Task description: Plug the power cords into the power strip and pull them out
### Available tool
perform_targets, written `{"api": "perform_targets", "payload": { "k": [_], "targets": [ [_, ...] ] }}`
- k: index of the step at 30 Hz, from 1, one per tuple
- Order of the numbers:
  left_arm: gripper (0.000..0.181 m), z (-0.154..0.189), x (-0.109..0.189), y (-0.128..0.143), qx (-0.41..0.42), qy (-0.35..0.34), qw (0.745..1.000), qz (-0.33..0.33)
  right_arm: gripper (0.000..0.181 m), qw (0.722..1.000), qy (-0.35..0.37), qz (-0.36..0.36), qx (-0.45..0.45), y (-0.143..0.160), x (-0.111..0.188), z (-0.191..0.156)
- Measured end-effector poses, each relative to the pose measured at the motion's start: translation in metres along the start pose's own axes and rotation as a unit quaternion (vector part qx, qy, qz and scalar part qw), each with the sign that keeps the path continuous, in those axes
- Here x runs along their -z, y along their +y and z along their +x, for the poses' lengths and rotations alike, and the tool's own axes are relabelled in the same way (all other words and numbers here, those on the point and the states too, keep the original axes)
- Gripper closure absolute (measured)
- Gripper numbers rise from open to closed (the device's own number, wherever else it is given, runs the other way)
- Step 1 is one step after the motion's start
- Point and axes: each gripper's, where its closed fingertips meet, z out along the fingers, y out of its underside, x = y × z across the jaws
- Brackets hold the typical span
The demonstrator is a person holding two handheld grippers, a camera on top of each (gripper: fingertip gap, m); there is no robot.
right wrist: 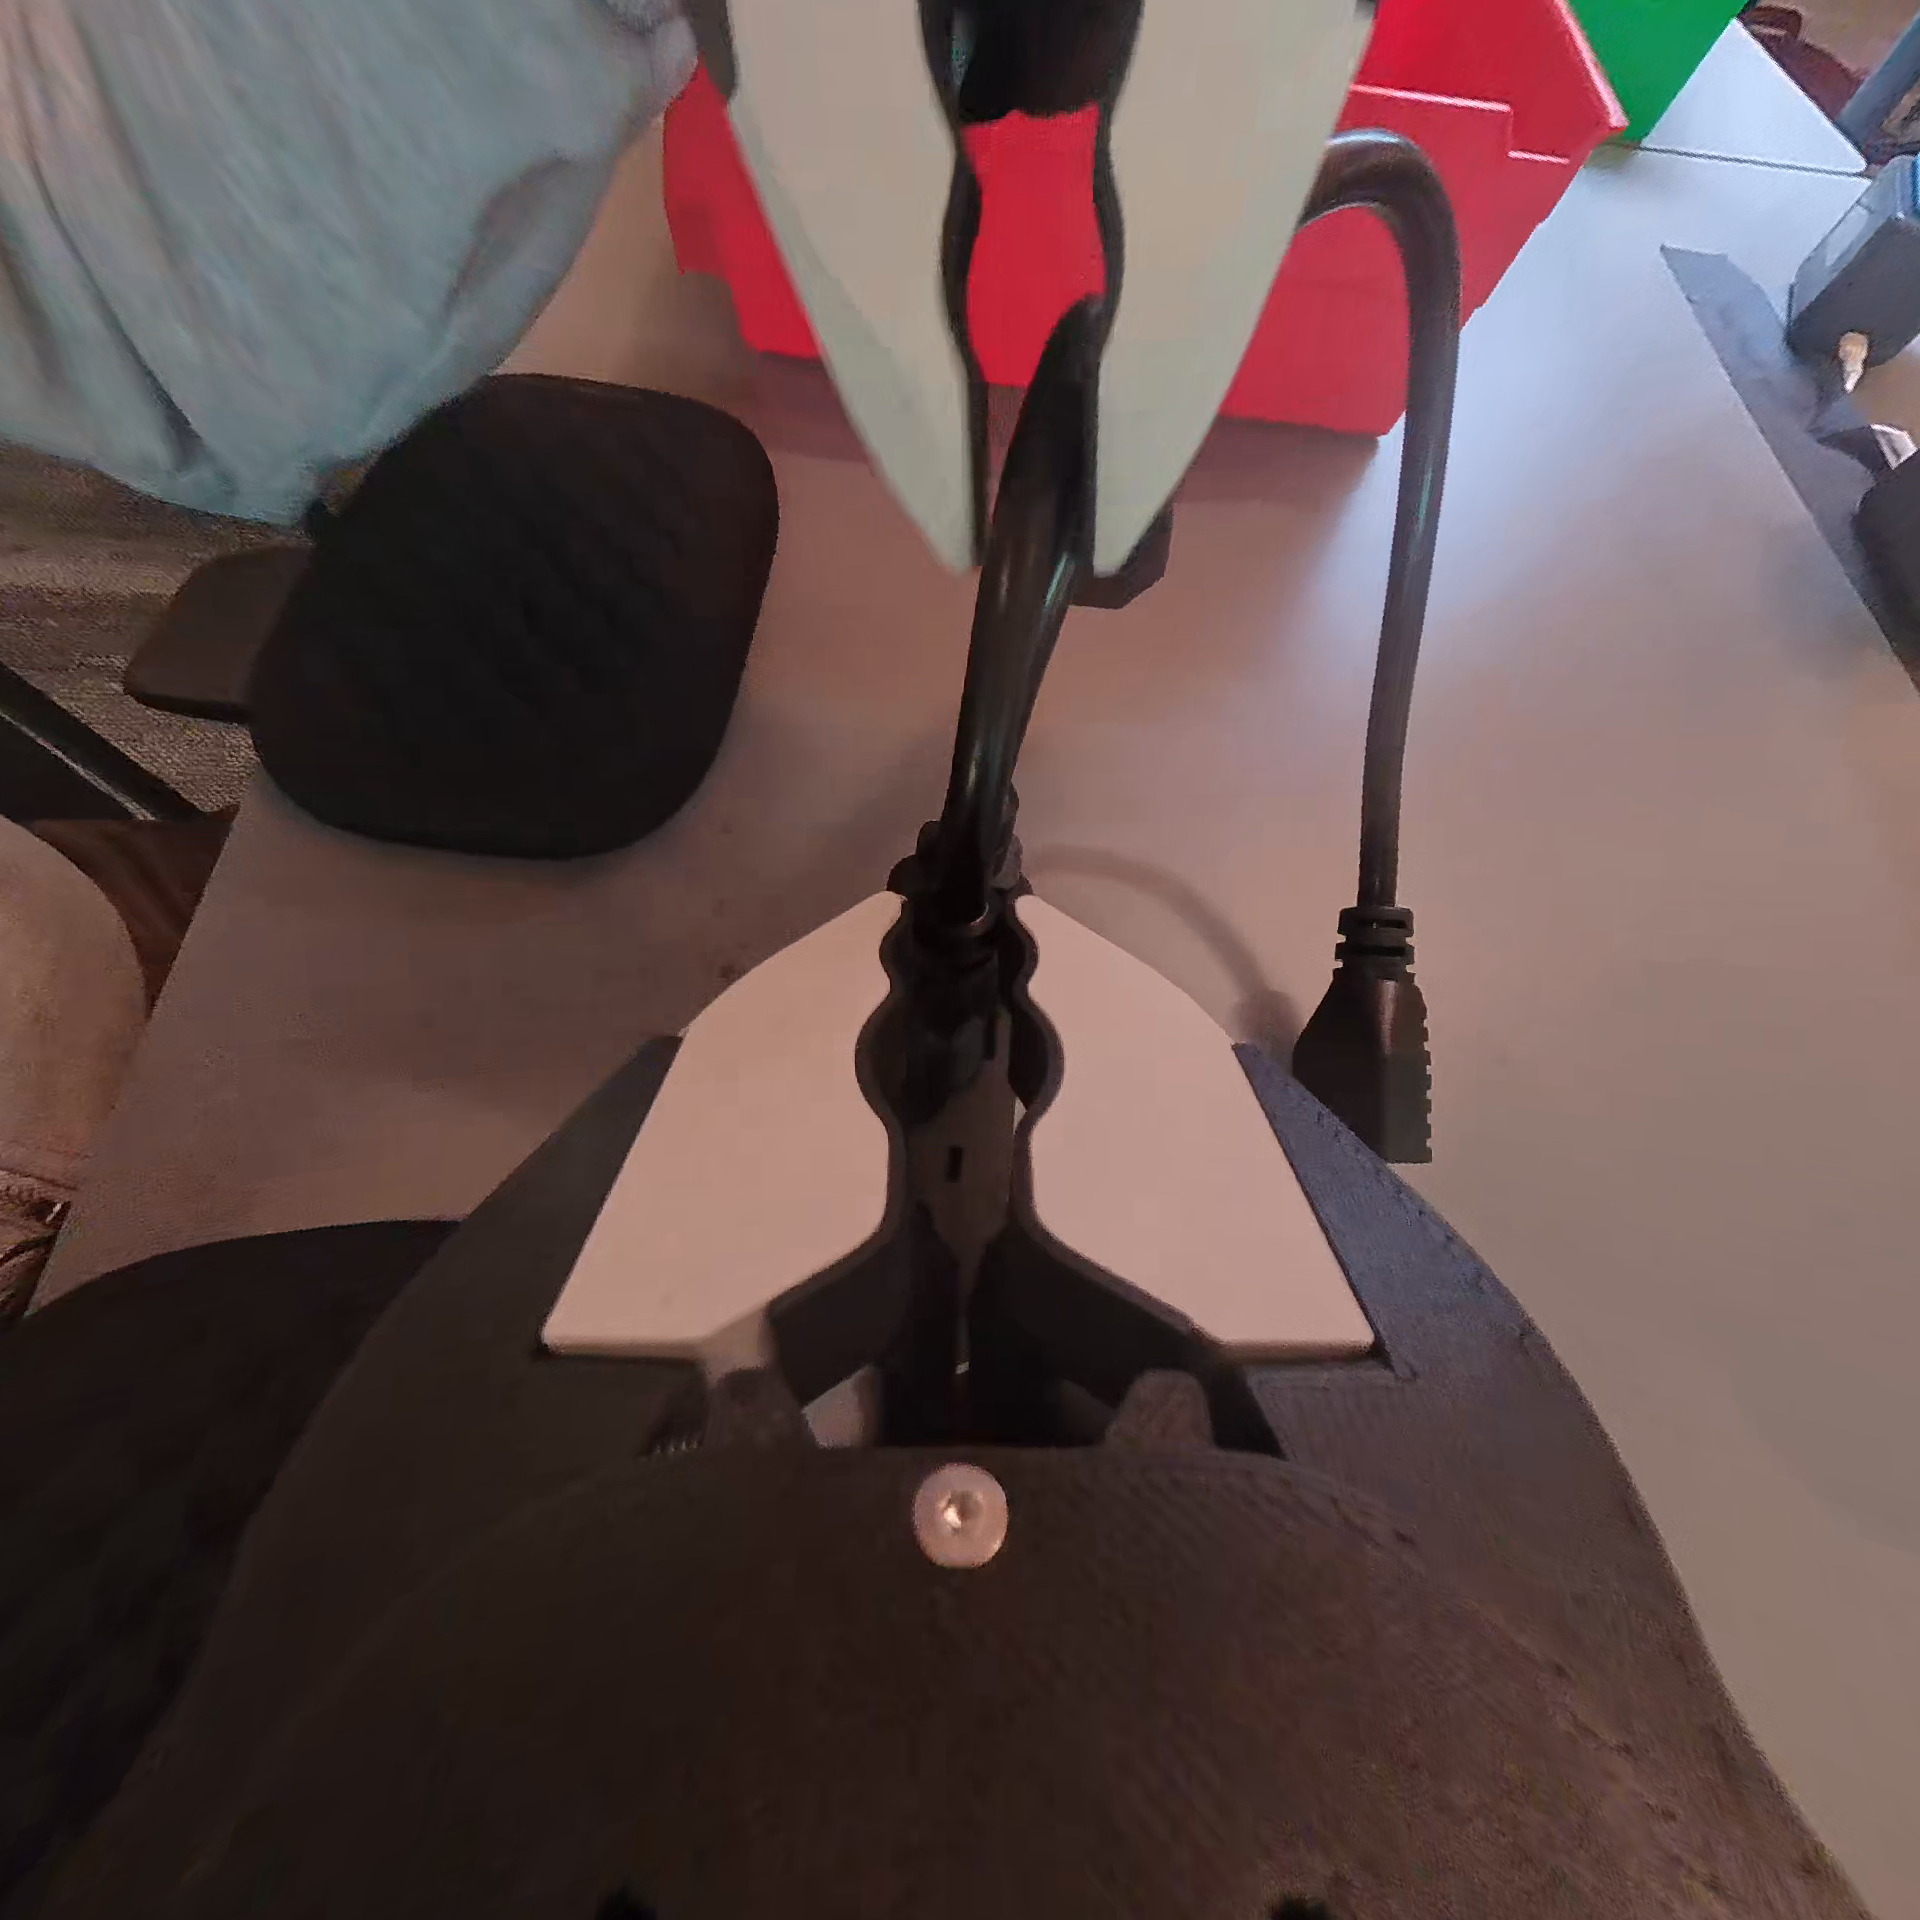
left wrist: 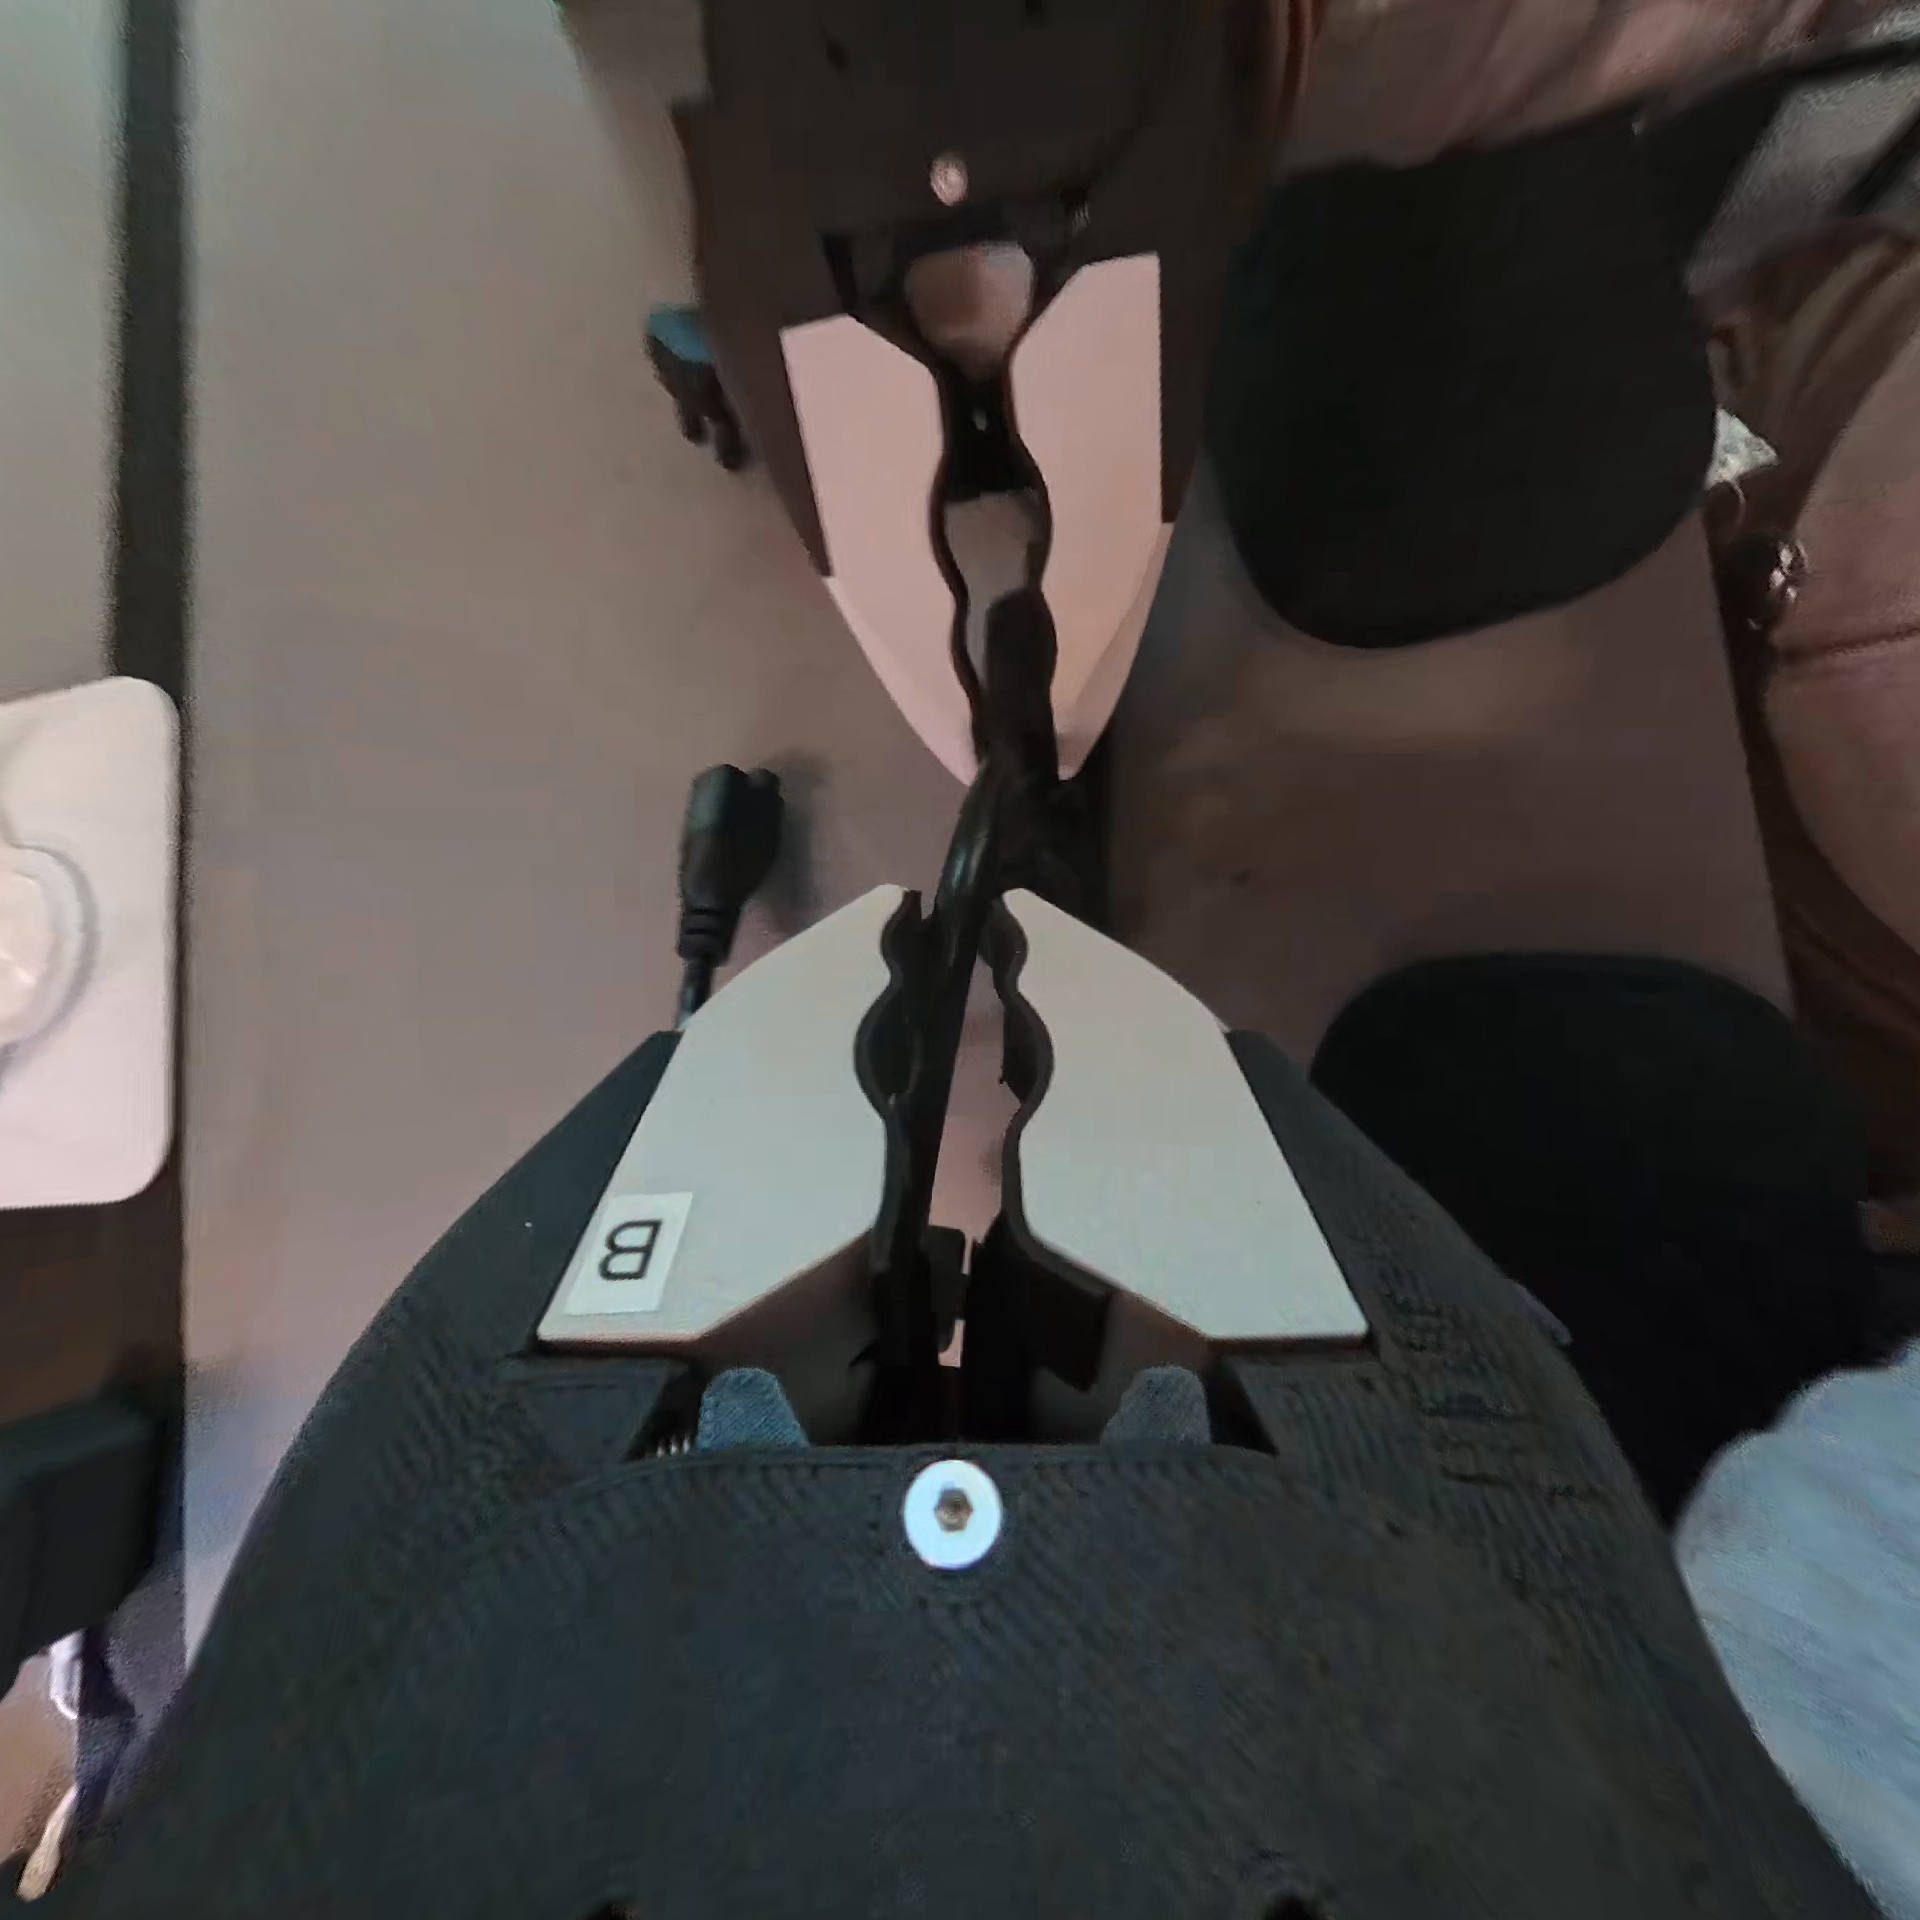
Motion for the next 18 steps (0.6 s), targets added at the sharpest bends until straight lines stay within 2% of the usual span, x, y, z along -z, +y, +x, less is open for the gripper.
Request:
{"api": "perform_targets", "payload": {
  "k": [2,6,9,12,13,15,18],
  "targets": [
    [0.158,0.006,-0.011,0.000,0.006,0.040,0.998,-0.055,0.165,1.000,-0.001,0.004,-0.002,0.000,0.000,0.000],
    [0.169,0.004,-0.016,0.002,0.037,0.052,0.987,-0.145,0.165,1.000,-0.014,0.013,-0.017,0.001,0.002,-0.001],
    [0.170,0.005,-0.017,0.000,0.045,0.064,0.979,-0.190,0.165,1.000,-0.019,0.007,-0.023,0.004,0.005,-0.001],
    [0.167,0.005,-0.018,-0.001,0.035,0.011,0.981,-0.192,0.165,0.999,-0.026,0.019,-0.021,0.005,0.007,-0.003],
    [0.158,0.009,-0.016,-0.002,0.022,-0.013,0.985,-0.172,0.165,0.999,-0.032,0.027,-0.024,0.004,0.007,-0.004],
    [0.137,0.017,-0.012,-0.006,0.002,-0.069,0.994,-0.082,0.165,0.998,-0.041,0.036,-0.028,0.004,0.006,-0.004],
    [0.110,0.041,-0.003,-0.018,-0.017,-0.104,0.985,0.137,0.165,0.997,-0.049,0.043,-0.032,0.004,0.006,-0.006]
  ]
}}
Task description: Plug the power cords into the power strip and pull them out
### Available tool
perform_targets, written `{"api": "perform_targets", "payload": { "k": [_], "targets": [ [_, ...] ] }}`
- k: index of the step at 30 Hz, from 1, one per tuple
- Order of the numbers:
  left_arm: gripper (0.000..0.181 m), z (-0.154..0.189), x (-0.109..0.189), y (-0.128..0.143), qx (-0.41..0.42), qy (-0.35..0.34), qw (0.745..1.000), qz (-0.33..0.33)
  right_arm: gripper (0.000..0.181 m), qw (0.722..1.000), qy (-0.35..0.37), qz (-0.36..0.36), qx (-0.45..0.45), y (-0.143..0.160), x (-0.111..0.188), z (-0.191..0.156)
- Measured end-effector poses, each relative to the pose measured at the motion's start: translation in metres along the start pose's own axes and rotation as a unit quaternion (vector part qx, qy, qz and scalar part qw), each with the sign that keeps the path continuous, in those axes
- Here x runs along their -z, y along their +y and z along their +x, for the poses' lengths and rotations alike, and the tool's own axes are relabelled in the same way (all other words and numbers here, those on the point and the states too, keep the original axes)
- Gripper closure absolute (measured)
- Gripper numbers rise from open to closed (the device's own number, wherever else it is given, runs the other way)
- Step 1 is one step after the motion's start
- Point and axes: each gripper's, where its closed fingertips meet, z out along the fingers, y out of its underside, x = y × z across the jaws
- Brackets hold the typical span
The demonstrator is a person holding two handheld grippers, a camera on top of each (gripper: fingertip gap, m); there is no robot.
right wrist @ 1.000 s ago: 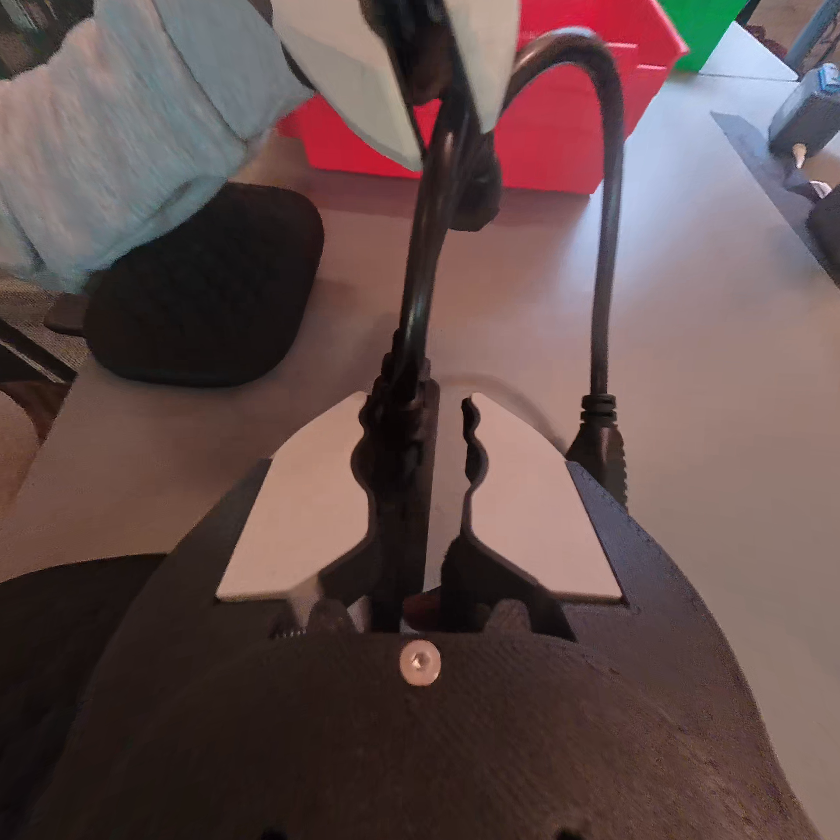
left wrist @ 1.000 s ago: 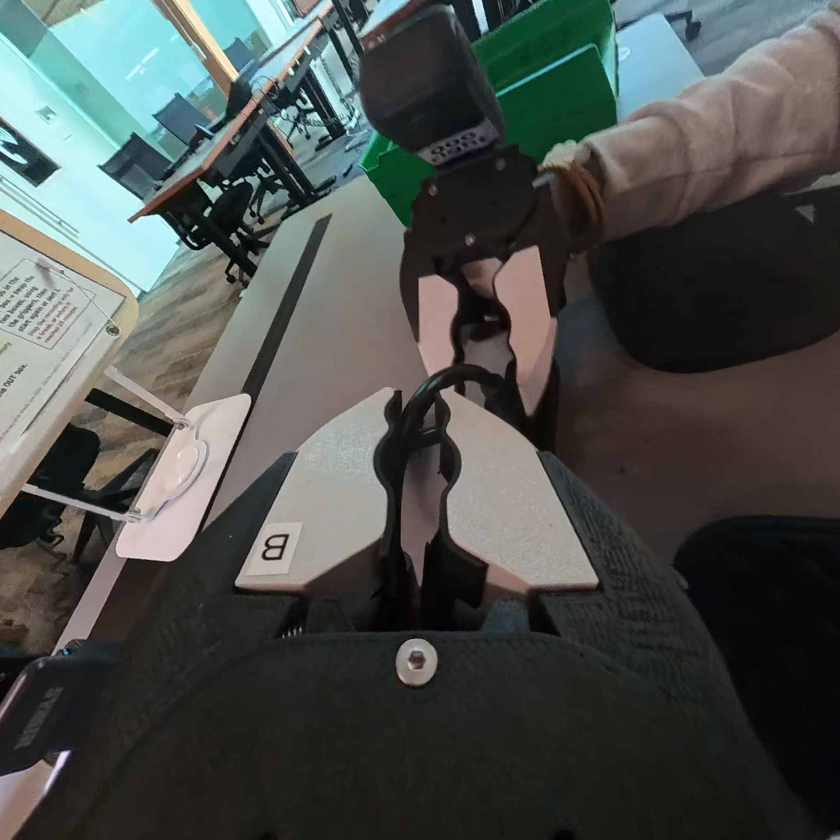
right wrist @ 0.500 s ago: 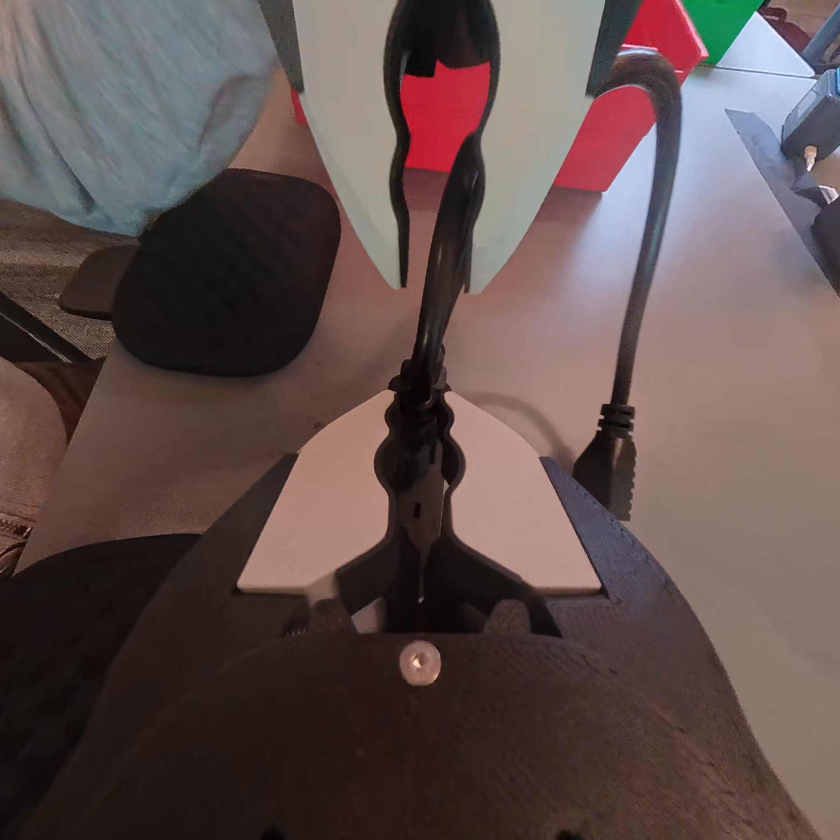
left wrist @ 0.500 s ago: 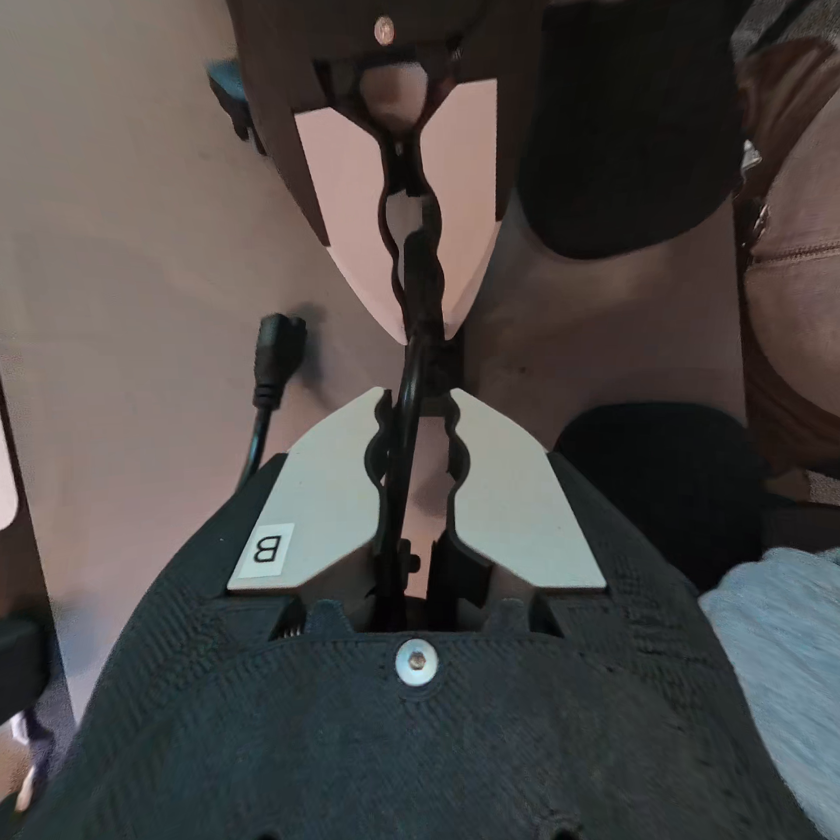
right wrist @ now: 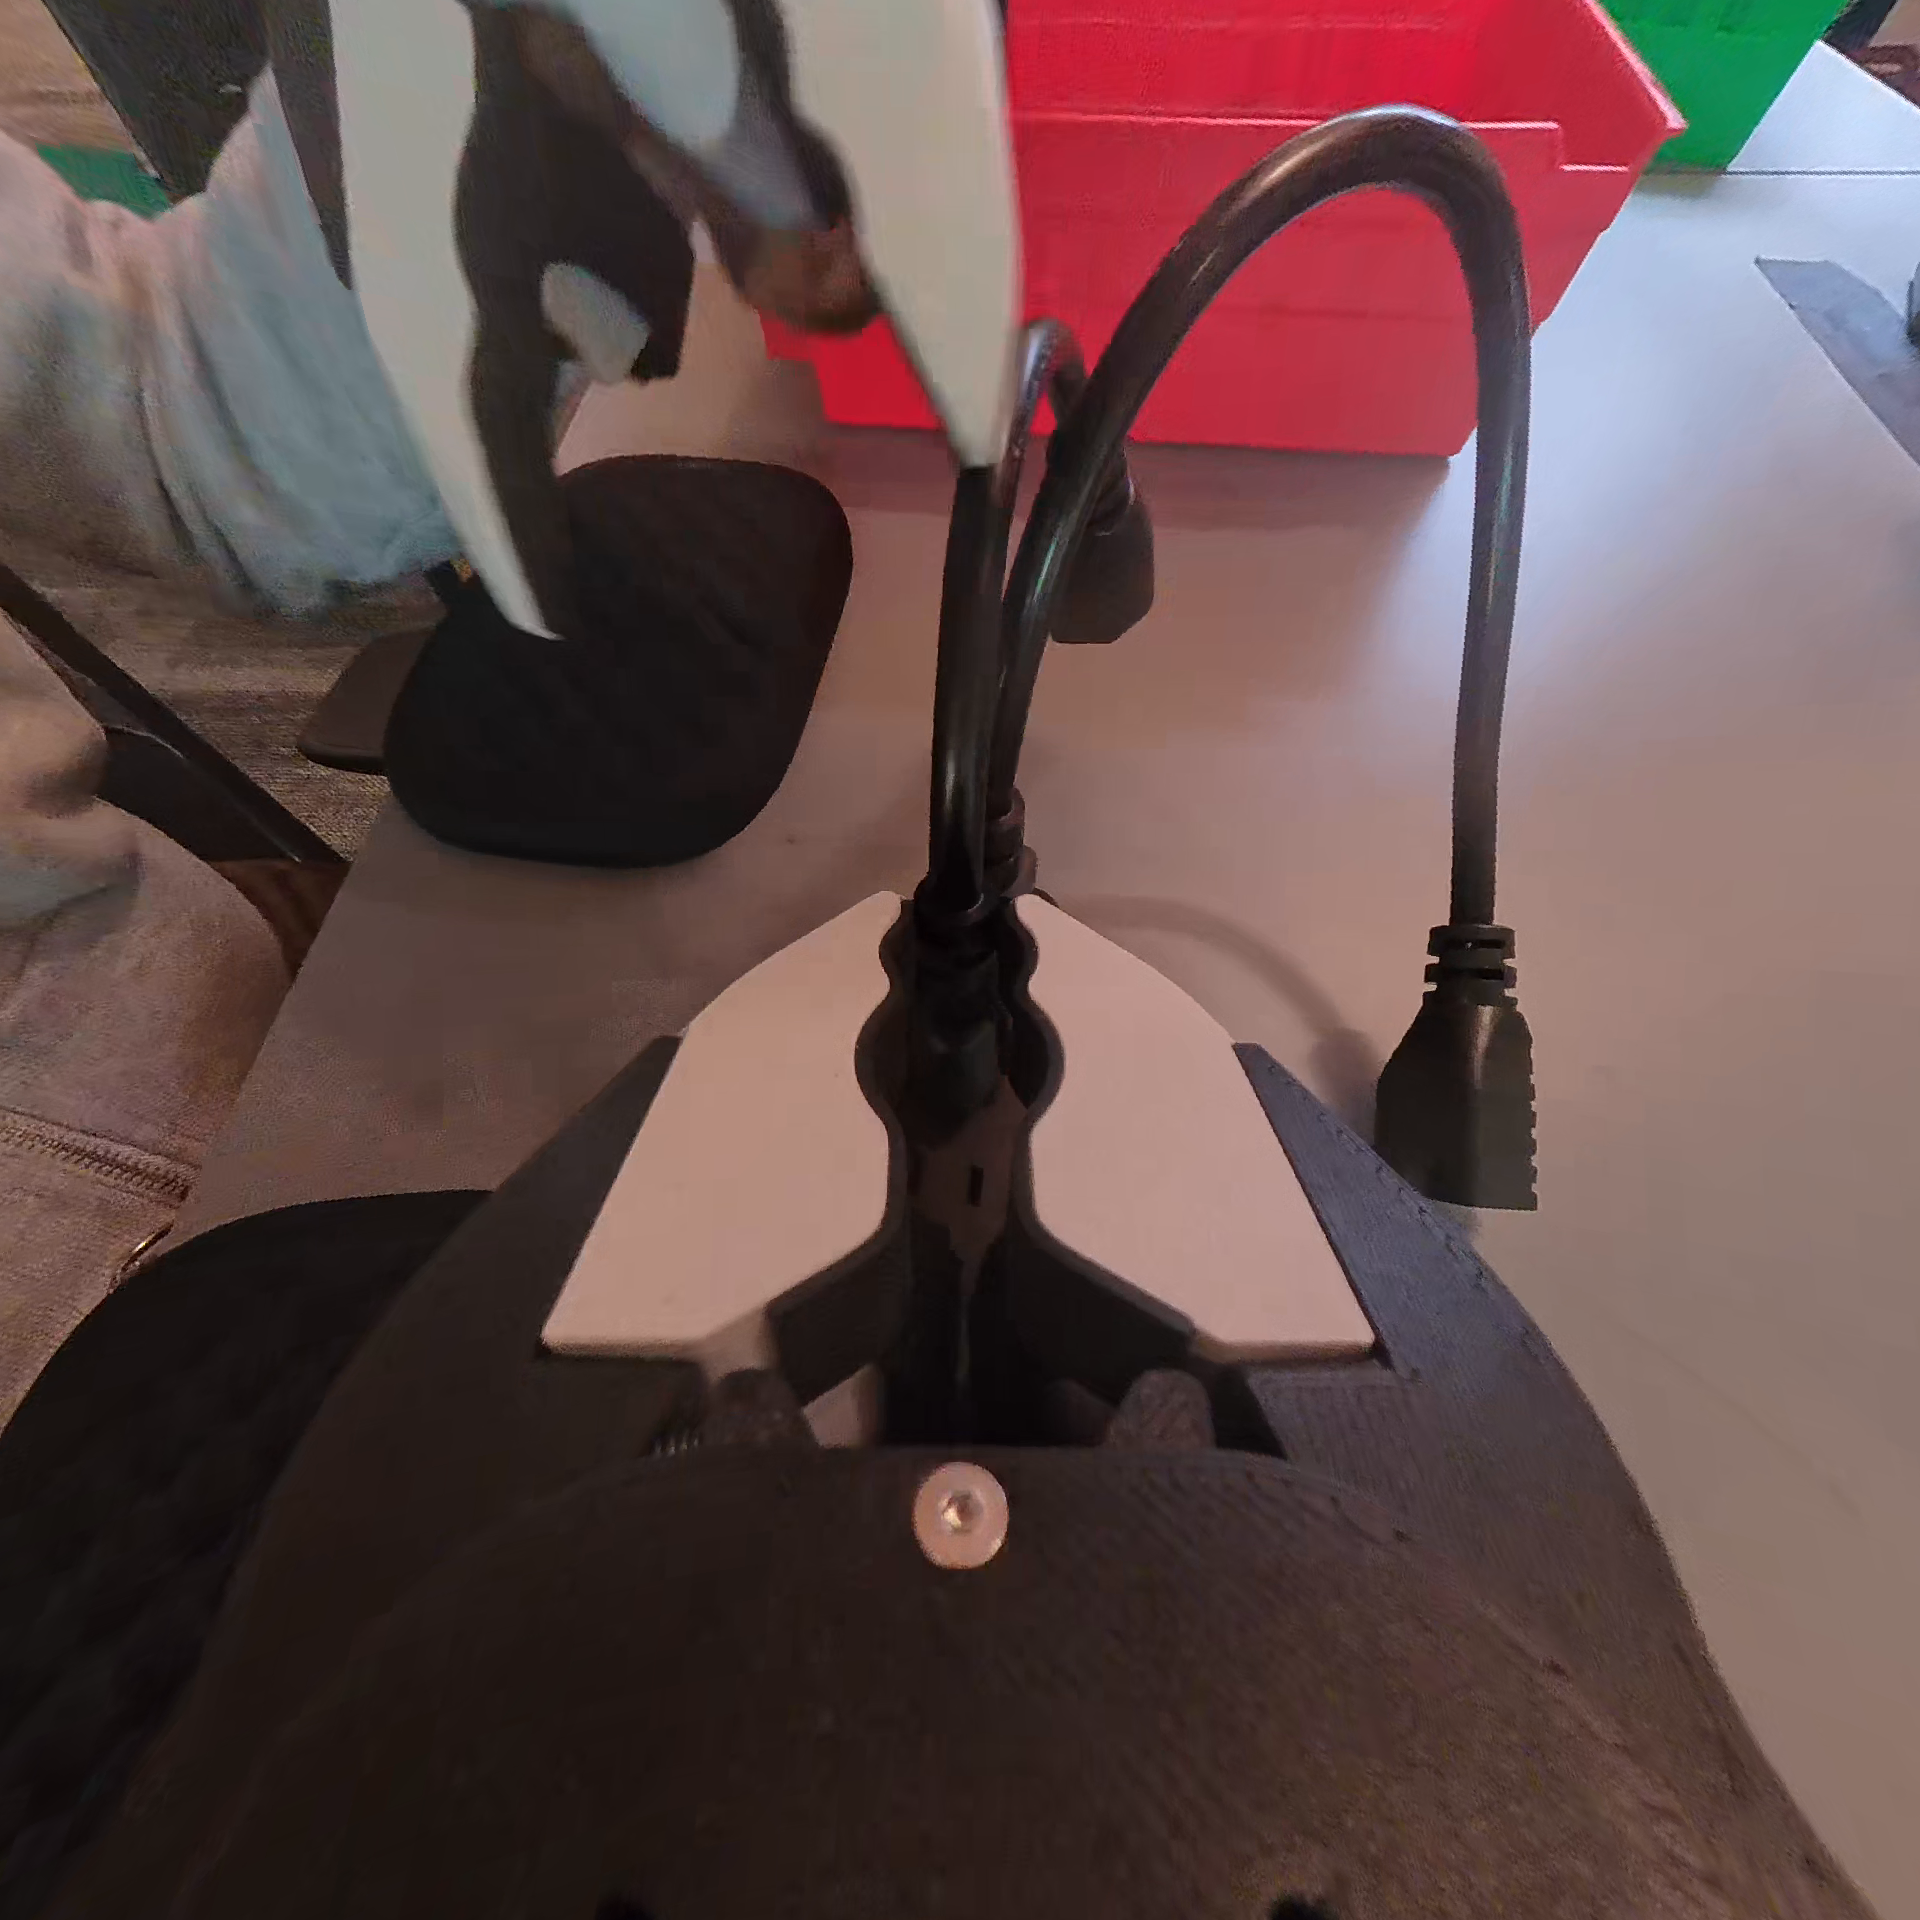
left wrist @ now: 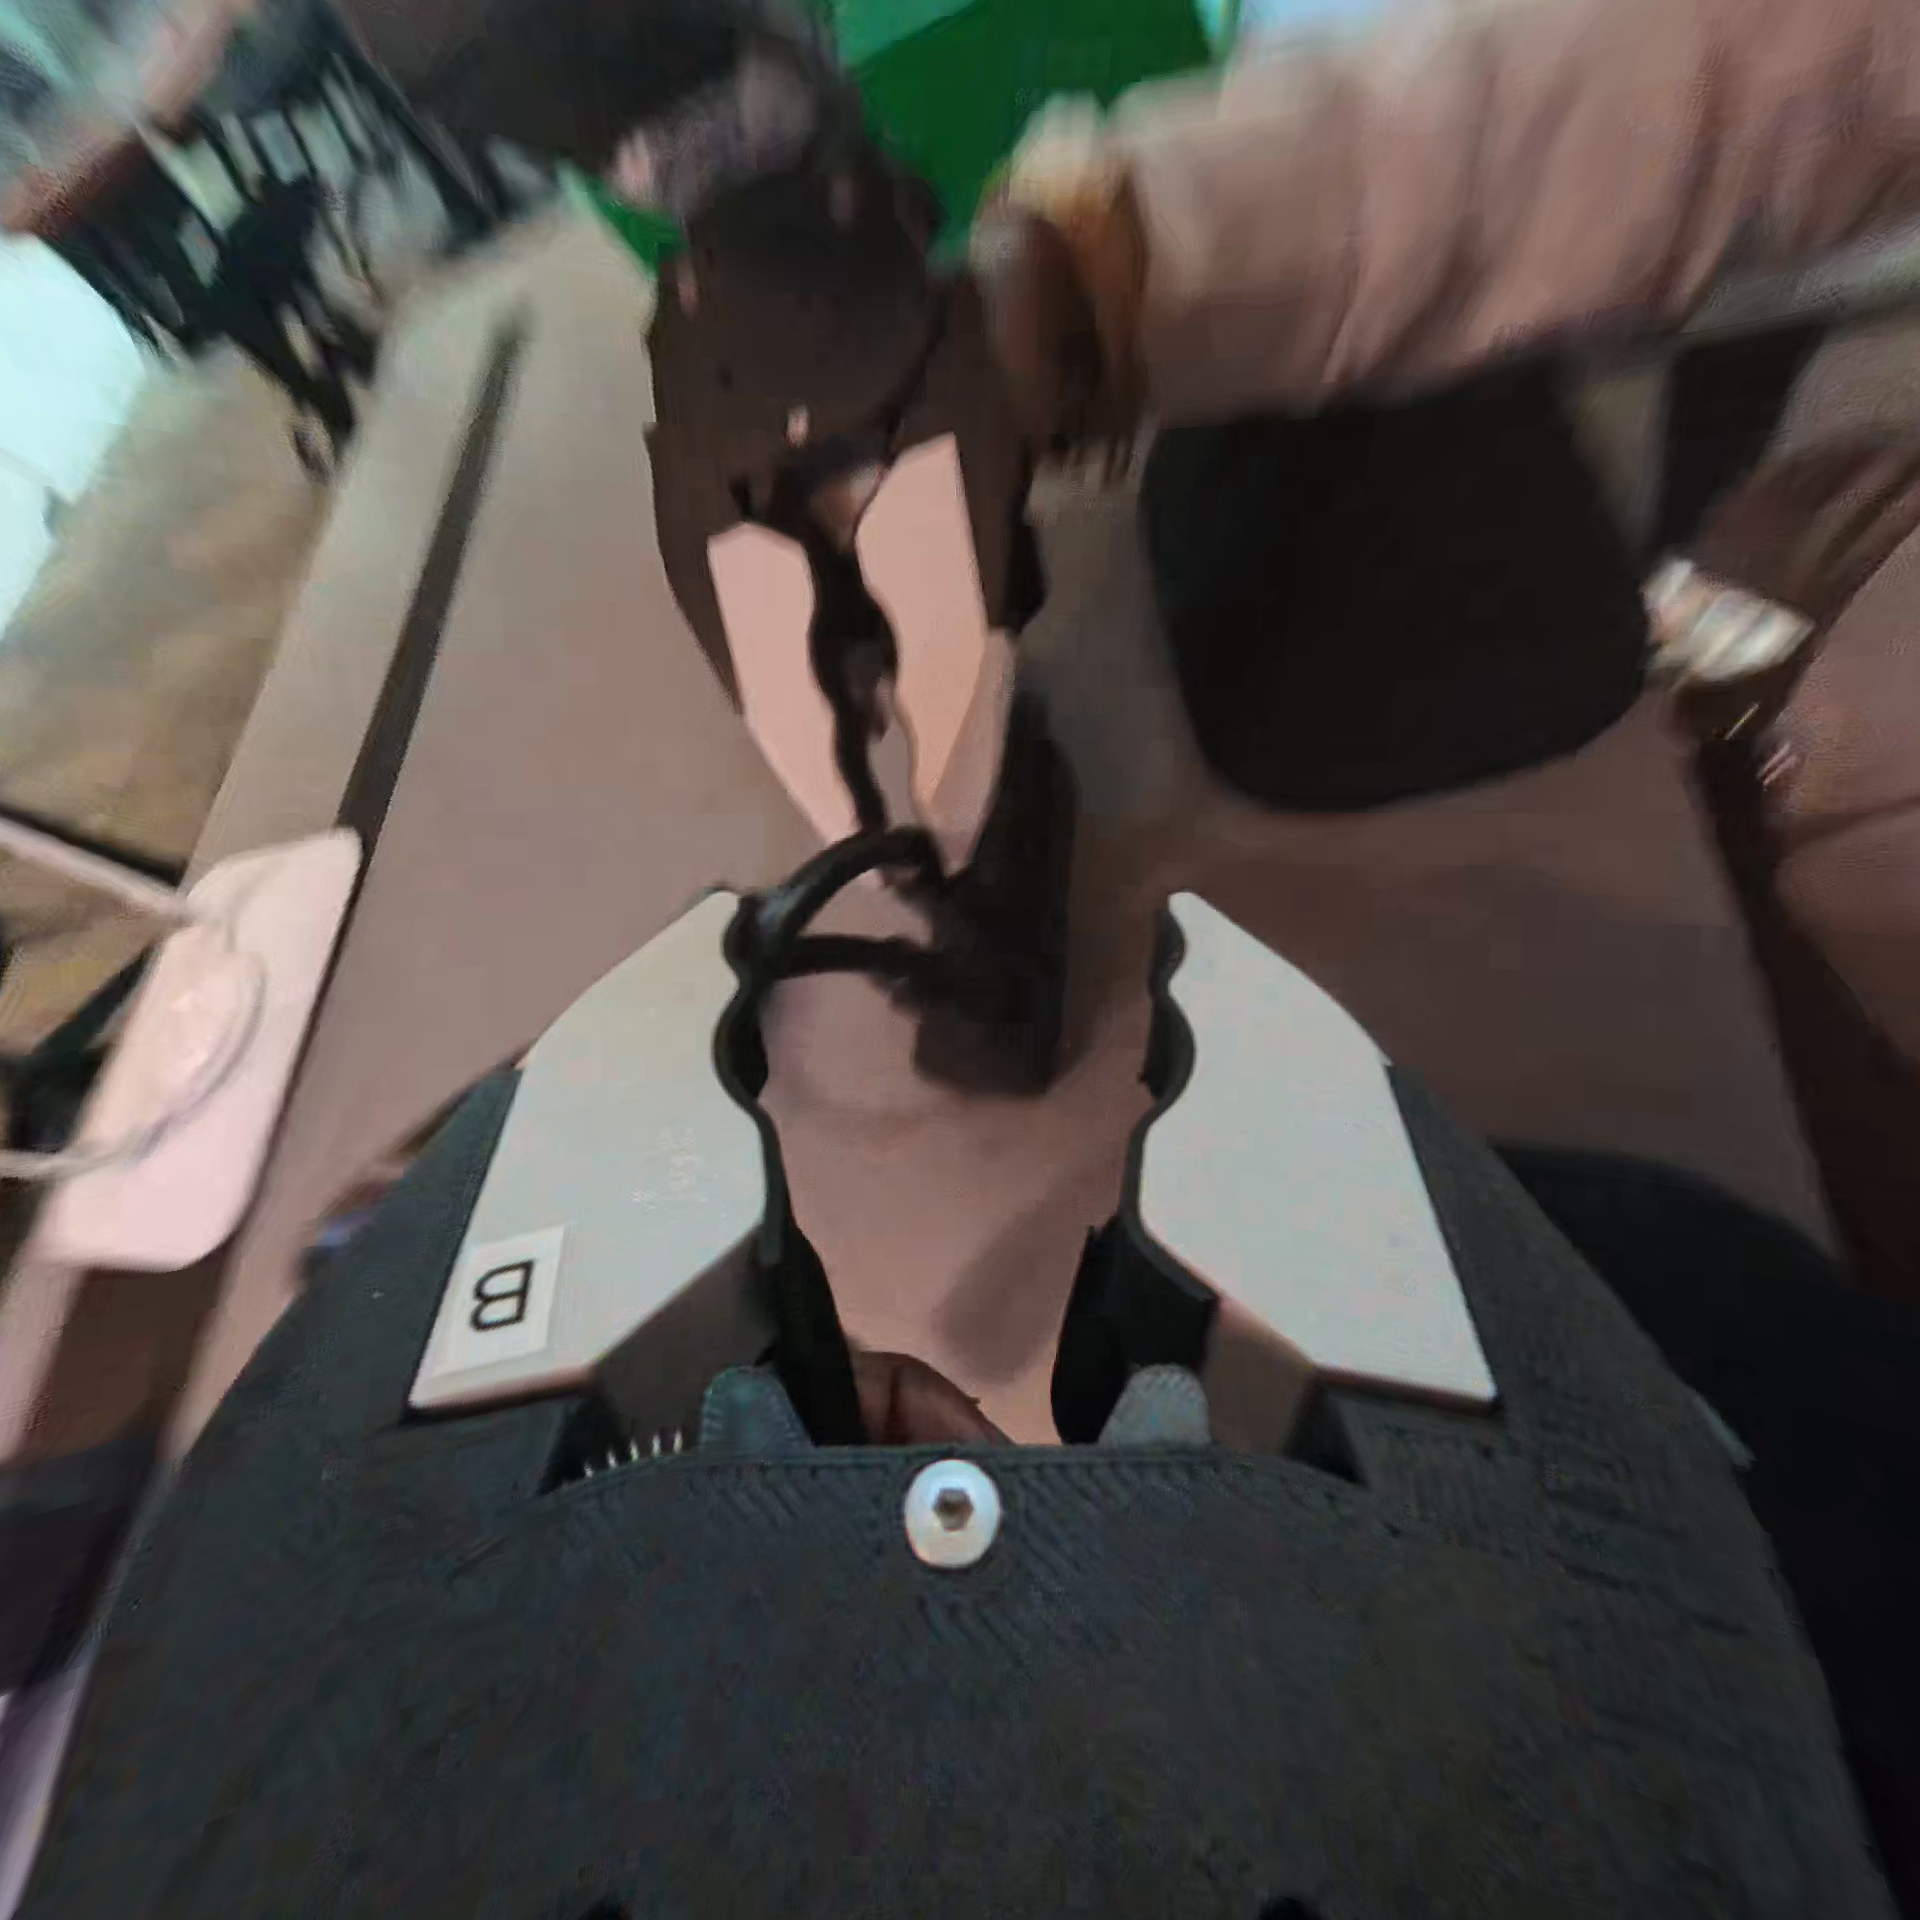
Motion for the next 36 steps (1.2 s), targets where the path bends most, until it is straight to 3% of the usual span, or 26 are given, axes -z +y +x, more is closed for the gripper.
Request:
{"api": "perform_targets", "payload": {
  "k": [2,4,7,12,14,18,21,22,24,26,28,32,34,36],
  "targets": [
    [0.113,0.019,0.006,0.002,0.101,0.041,0.988,0.105,0.165,1.000,0.002,-0.001,0.003,0.000,0.000,0.000],
    [0.113,0.025,-0.003,0.033,0.173,0.056,0.980,0.078,0.165,1.000,0.003,-0.001,0.005,0.000,0.000,0.000],
    [0.112,0.011,-0.026,0.066,0.165,0.012,0.986,0.028,0.165,1.000,0.004,0.000,0.006,0.000,0.000,0.001],
    [0.114,0.005,-0.071,0.071,0.147,0.072,0.986,-0.010,0.165,1.000,0.003,-0.001,0.011,0.001,0.001,0.000],
    [0.127,0.011,-0.087,0.083,0.112,0.104,0.987,-0.046,0.165,1.000,0.007,-0.007,0.015,0.002,0.002,0.000],
    [0.136,0.014,-0.091,0.083,0.103,0.130,0.985,-0.046,0.165,0.999,0.011,-0.026,0.018,0.005,0.004,-0.001],
    [0.136,0.014,-0.091,0.083,0.100,0.129,0.985,-0.046,0.166,0.997,0.026,-0.070,0.036,0.012,0.009,0.000],
    [0.136,0.014,-0.090,0.084,0.103,0.130,0.985,-0.047,0.177,0.994,0.033,-0.095,0.039,0.018,0.012,0.000],
    [0.136,0.013,-0.086,0.087,0.115,0.132,0.983,-0.048,0.181,0.965,0.075,-0.250,0.031,0.068,0.022,0.015],
    [0.136,0.012,-0.084,0.089,0.126,0.136,0.981,-0.049,0.181,0.984,0.007,-0.177,0.014,0.051,0.010,-0.004],
    [0.136,0.012,-0.084,0.089,0.123,0.135,0.982,-0.050,0.176,0.984,0.013,-0.175,0.001,0.048,0.008,0.000],
    [0.136,0.013,-0.084,0.089,0.117,0.130,0.983,-0.050,0.145,0.997,0.009,-0.071,-0.021,0.018,0.002,0.003],
    [0.136,0.013,-0.084,0.089,0.115,0.129,0.984,-0.050,0.147,0.999,0.016,-0.039,-0.013,0.007,-0.001,0.004],
    [0.136,0.012,-0.084,0.089,0.112,0.125,0.985,-0.051,0.160,0.999,0.016,-0.037,0.004,0.004,-0.005,0.001]
  ]
}}
